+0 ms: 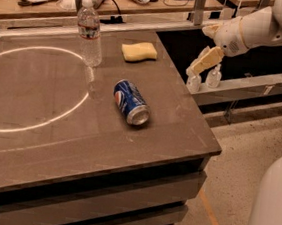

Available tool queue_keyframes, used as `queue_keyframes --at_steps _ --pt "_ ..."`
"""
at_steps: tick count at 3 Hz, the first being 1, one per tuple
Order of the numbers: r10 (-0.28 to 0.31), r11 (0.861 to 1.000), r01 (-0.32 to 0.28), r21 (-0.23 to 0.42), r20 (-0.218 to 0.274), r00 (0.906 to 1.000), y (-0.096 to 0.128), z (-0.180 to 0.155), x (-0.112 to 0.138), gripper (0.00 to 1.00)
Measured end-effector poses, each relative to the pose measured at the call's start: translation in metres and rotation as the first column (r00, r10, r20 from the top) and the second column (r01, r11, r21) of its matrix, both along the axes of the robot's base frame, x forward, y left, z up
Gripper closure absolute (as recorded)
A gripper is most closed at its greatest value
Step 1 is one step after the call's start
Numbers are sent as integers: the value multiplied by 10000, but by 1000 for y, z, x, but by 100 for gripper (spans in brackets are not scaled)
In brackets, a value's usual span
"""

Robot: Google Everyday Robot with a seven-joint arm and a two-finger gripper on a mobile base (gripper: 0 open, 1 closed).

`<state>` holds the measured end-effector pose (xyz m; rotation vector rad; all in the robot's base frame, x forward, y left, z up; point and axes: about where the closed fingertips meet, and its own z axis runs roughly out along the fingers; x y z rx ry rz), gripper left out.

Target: Move sponge near pepsi can

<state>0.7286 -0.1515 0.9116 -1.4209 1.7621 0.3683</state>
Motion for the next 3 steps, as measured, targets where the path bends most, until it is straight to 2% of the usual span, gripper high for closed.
queue_keyframes --at_steps 1,2,3 --pt "0 10000 0 0 0 10000 0 0 0 0" --pt "-986 9926 977 715 91 9951 12 12 8 0" --pt "-2298 9614 2320 1476 -322 9727 21 16 4 0"
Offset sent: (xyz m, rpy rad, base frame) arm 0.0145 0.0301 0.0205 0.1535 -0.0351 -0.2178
